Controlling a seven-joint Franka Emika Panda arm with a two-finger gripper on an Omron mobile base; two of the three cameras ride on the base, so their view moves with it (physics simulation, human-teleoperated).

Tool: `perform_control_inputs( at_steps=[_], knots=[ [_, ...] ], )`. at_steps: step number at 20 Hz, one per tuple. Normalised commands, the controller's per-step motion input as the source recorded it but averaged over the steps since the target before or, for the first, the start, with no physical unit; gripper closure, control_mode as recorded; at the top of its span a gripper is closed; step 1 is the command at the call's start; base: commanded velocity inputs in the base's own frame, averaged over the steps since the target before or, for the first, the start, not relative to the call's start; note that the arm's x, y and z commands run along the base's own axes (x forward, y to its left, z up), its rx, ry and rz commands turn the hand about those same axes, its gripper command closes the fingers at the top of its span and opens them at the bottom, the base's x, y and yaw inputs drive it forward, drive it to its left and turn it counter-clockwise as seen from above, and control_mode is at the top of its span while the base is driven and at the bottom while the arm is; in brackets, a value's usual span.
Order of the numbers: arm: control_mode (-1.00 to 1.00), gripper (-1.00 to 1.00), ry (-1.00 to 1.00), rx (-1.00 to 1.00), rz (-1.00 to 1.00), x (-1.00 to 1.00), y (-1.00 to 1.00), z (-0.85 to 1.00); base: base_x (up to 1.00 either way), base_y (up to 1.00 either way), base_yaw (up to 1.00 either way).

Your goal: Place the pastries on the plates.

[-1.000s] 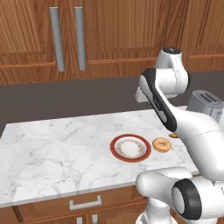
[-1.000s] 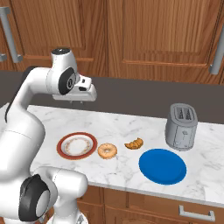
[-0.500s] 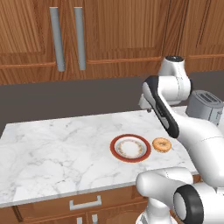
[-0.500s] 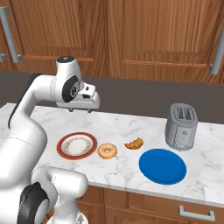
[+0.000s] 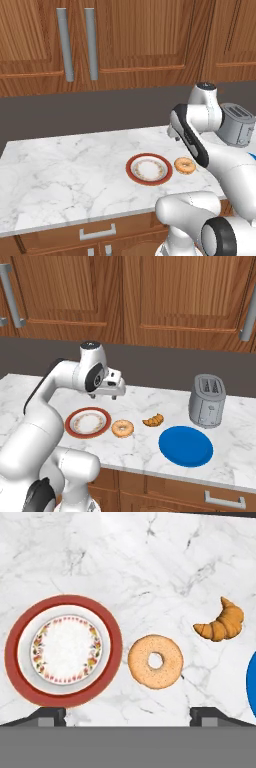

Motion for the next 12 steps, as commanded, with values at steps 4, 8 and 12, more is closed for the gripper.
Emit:
perform_control_inputs(
  at_steps=[4, 8, 12],
  knots=[
    [-1.00, -1.00, 0.02, 0.00, -0.01, 0.03, -0.04, -0.49, 0.00, 0.00, 0.00],
    [-1.00, -1.00, 0.00, 0.00, 0.00, 0.11, 0.00, -0.49, 0.00, 0.00, 0.00],
    [-1.00, -1.00, 0.00, 0.00, 0.00, 0.09, 0.00, -0.36, 0.00, 0.00, 0.00]
  ],
)
